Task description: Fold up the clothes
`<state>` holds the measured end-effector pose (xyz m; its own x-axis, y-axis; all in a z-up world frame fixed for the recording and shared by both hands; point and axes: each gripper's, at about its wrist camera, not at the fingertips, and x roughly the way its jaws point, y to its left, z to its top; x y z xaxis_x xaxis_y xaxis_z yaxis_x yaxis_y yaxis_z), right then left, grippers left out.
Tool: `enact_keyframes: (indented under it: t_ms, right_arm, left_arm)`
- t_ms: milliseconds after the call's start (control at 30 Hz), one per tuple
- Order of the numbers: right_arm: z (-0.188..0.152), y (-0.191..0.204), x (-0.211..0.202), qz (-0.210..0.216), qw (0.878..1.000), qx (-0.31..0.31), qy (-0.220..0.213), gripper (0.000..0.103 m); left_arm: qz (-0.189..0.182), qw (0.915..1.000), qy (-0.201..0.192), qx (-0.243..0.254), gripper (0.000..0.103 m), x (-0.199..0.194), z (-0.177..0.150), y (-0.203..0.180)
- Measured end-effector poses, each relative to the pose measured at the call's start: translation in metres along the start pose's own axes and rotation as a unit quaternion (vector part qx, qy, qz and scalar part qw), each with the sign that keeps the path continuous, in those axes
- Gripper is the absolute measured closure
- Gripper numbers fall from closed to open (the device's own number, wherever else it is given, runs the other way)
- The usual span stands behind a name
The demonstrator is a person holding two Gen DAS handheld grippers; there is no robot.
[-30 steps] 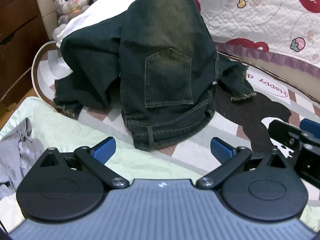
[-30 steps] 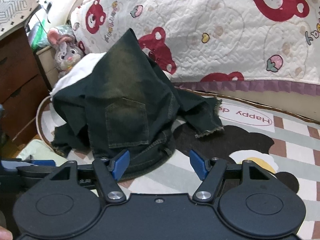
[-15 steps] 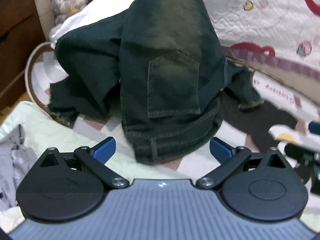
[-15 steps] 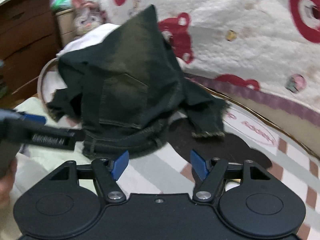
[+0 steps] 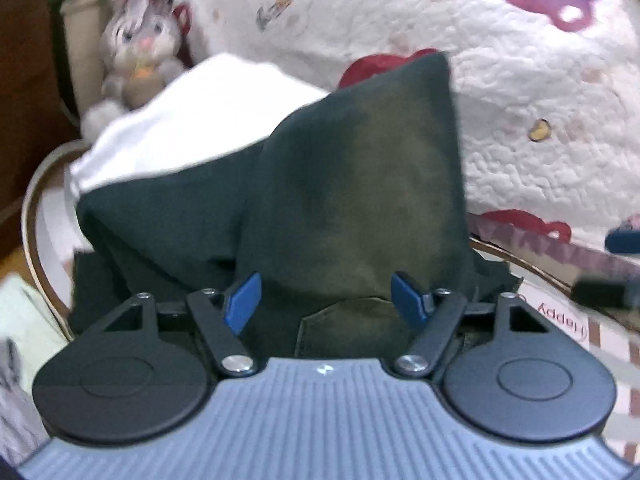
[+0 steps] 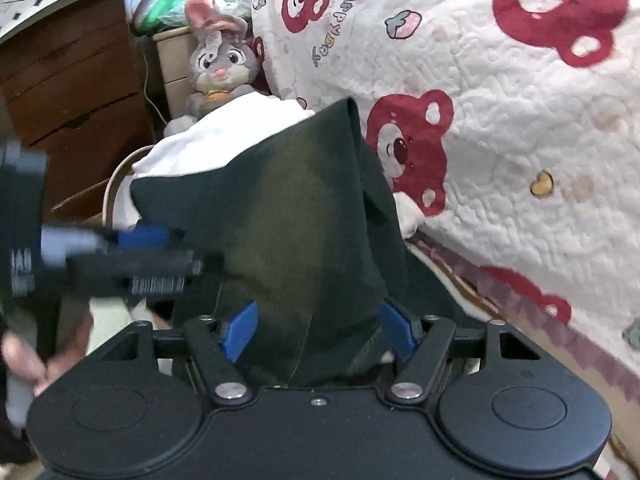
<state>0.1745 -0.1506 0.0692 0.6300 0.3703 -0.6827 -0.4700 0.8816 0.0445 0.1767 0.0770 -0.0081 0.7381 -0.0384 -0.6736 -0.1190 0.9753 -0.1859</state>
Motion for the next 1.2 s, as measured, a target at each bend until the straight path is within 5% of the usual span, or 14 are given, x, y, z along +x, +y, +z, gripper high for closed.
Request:
enact_keyframes:
  t_ms: [267, 333, 400, 467, 567, 700, 800, 867, 900, 1000, 1067, 1100, 1167, 1200]
  right_arm:
    - [0.035, -0.026, 0.046, 0.035, 0.996, 0.081, 0.006, 0.031]
    - [0.030, -0.027, 0.051, 0.094, 0.992, 0.084, 0.018, 0.047]
    - [0.020, -0.024, 0.044, 0.130, 0.988, 0.080, 0.003, 0.050]
    - [0.014, -0.021, 0.038, 0.134, 0.987, 0.084, -0.006, 0.060]
    - [0.016, -0.014, 0.039, 0.115, 0.991, 0.064, -0.016, 0.061]
    - [0.028, -0.003, 0.058, 0.076, 0.997, 0.002, -0.031, 0.075]
    - [0.040, 0.000, 0.076, 0.049, 0.998, -0.020, -0.046, 0.063]
    - [0.049, -0.005, 0.091, 0.034, 0.998, -0.020, -0.057, 0.030]
    - [0.054, -0.009, 0.099, 0.026, 0.998, -0.017, -0.062, 0.026]
    - [0.068, -0.027, 0.126, 0.015, 0.998, 0.024, -0.060, 0.018]
    - [0.070, -0.041, 0.145, 0.051, 0.995, 0.075, -0.037, 0.017]
    - [0.067, -0.045, 0.151, 0.074, 0.992, 0.098, -0.025, 0.020]
    - [0.057, -0.048, 0.155, 0.110, 0.986, 0.125, -0.012, 0.080]
    - [0.050, -0.045, 0.149, 0.111, 0.986, 0.123, -0.017, 0.092]
  left_arm:
    - [0.002, 0.9982, -0.011, -0.058, 0.037, 0.028, -0.040, 0.064]
    - [-0.028, 0.9975, -0.020, -0.062, 0.041, 0.024, -0.038, 0.070]
    - [-0.045, 0.9960, -0.022, -0.074, 0.048, 0.026, -0.039, 0.073]
    - [-0.053, 0.9954, -0.018, -0.078, 0.056, 0.030, -0.042, 0.073]
    - [-0.047, 0.9965, -0.010, -0.068, 0.066, 0.038, -0.046, 0.069]
    - [-0.009, 0.9982, -0.005, -0.058, 0.063, 0.050, -0.050, 0.061]
    - [-0.013, 0.9963, 0.028, -0.080, 0.060, 0.063, -0.054, 0.065]
    - [-0.041, 0.9937, 0.037, -0.097, 0.049, 0.061, -0.056, 0.069]
    - [-0.056, 0.9923, 0.039, -0.104, 0.042, 0.062, -0.056, 0.070]
    - [-0.076, 0.9896, 0.049, -0.112, 0.041, 0.070, -0.059, 0.071]
    - [-0.078, 0.9888, 0.058, -0.113, 0.041, 0.078, -0.061, 0.071]
    - [-0.077, 0.9886, 0.056, -0.117, 0.041, 0.079, -0.062, 0.070]
    - [-0.073, 0.9882, 0.049, -0.126, 0.041, 0.080, -0.065, 0.069]
    - [-0.079, 0.9882, 0.044, -0.123, 0.044, 0.079, -0.066, 0.068]
